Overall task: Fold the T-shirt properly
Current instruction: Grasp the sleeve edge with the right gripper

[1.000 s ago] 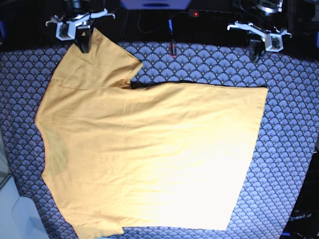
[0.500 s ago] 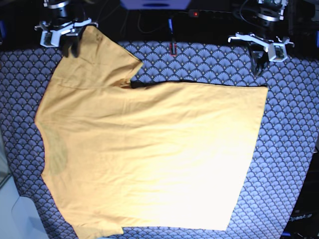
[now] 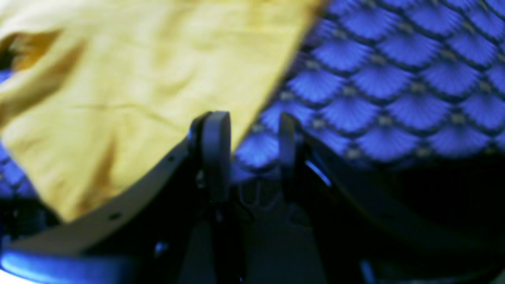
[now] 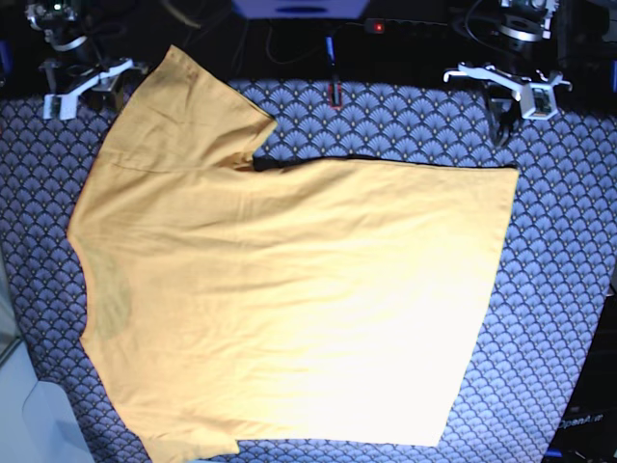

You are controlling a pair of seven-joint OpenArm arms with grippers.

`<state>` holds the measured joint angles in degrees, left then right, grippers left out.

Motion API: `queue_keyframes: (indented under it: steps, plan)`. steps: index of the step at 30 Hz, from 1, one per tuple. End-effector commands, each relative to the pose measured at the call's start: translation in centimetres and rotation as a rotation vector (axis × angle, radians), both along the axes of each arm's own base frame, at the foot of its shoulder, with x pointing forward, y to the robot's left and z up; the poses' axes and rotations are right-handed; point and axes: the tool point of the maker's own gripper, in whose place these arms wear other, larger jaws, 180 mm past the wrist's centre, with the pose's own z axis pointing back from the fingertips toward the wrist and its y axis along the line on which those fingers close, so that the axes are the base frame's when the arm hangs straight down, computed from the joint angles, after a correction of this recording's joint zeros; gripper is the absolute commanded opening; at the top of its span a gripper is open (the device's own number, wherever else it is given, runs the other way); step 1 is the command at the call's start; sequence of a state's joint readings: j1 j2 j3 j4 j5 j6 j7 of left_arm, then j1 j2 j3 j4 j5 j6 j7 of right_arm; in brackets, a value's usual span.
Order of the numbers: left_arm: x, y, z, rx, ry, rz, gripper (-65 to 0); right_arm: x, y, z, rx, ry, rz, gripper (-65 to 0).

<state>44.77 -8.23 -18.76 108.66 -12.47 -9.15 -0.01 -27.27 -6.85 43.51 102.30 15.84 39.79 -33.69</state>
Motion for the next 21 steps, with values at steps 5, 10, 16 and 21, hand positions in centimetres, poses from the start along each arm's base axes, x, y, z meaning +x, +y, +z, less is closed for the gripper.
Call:
queue_keyframes:
  steps: [5, 10, 16, 21]
  plan:
    - [0.2, 0.0, 1.1, 0.007, -0.038, -0.006, -62.0, 0.2, -1.8, 0.5, -0.032, 0.034, -0.007, -43.3]
    - [0.1, -0.1, 1.0, 0.002, -0.036, 0.0, -62.0, -0.2, -1.3, 0.1, -0.023, 0.054, 0.002, -43.3]
    - [0.0, 0.0, 0.9, -0.003, -0.035, 0.004, -62.0, -0.6, 1.6, -0.9, 0.02, 0.088, 0.082, -43.3]
    - [-0.1, 0.0, 0.9, 0.001, -0.032, 0.003, -62.0, -0.3, 2.6, -1.1, 0.041, 0.082, 0.095, -43.3]
